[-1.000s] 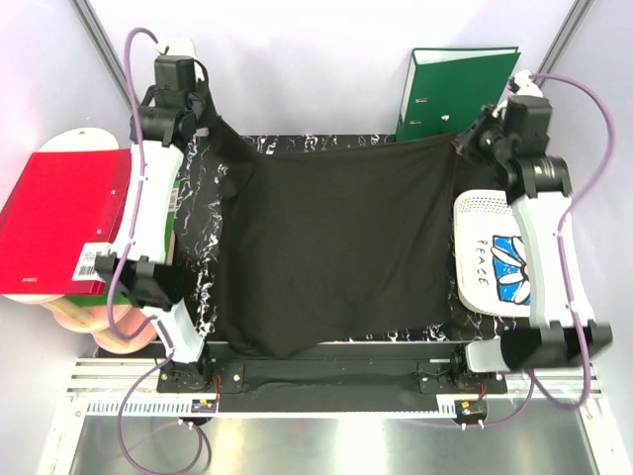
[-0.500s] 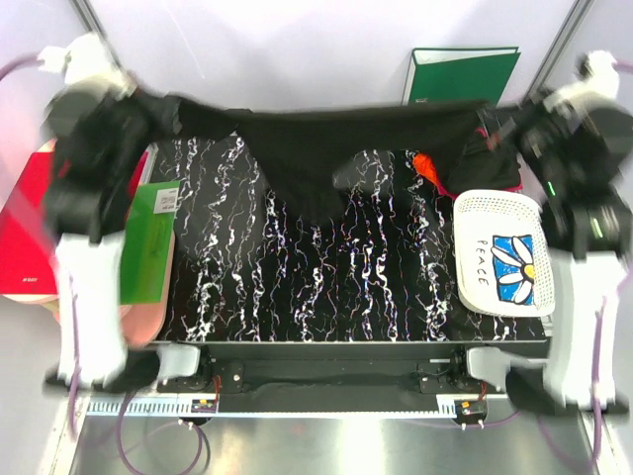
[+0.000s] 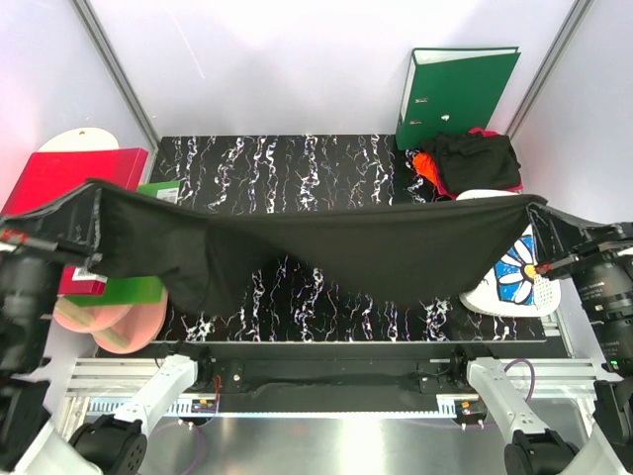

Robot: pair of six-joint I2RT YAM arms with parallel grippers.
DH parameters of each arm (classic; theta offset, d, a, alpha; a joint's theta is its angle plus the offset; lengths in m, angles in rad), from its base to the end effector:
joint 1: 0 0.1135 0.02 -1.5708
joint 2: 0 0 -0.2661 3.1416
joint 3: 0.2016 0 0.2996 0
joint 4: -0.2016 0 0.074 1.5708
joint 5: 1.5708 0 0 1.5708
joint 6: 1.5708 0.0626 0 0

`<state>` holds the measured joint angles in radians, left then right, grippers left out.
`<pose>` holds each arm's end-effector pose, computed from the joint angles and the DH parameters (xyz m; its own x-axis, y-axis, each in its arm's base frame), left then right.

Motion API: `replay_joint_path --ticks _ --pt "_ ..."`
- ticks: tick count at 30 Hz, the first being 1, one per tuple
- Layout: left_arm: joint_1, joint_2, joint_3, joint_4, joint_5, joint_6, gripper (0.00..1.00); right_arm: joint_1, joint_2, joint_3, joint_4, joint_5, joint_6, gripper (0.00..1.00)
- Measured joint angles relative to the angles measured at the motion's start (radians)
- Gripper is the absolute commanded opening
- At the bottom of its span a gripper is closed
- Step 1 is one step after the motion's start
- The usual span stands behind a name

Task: Fold and stack the t-shirts
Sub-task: Flatten out the tshirt, then fold the flattened tshirt in 1/3 of the way

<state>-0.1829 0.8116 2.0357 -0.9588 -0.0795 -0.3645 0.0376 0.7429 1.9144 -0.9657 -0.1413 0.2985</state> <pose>0.0125 0.0027 0.6387 0.2031 -0.3989 -0.8942 0.1909 0.9118 -0.3635 0.0156 0.0094 0.6150 0.1437 0.2968 -0.9441 -0.2273 0.9384 0.2604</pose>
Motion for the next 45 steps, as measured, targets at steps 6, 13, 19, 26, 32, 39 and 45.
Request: replay_joint_path --ticks 6,13,19,26,32,39,45 --pt "-0.001 0.035 0.085 -0.016 -0.027 0.013 0.0 0.0 0.011 -0.06 -0.018 0.025 -0.015 0.0" --pt "-0.001 0.368 0.1 0.018 -0.002 0.057 0.0 0.001 0.104 -0.333 0.108 0.066 0.0 0.0" --pt "0.037 0.863 0.084 0.076 0.09 0.07 0.0 0.001 0.428 -0.475 0.311 0.07 0.009 0.0" --pt "0.123 1.31 0.145 0.06 0.193 0.043 0.0 0.003 0.995 -0.354 0.46 0.032 0.014 0.0" --pt "0.208 1.59 0.402 0.074 0.25 -0.02 0.0 0.011 1.493 0.1 0.434 -0.01 0.019 0.0" --pt "0.251 1.619 0.418 0.128 0.275 -0.073 0.0 0.02 1.85 0.669 0.278 -0.01 0.012 0.0" --pt "0.241 1.545 0.312 0.163 0.291 -0.086 0.0 0.023 1.803 0.587 0.234 -0.011 0.007 0.0"
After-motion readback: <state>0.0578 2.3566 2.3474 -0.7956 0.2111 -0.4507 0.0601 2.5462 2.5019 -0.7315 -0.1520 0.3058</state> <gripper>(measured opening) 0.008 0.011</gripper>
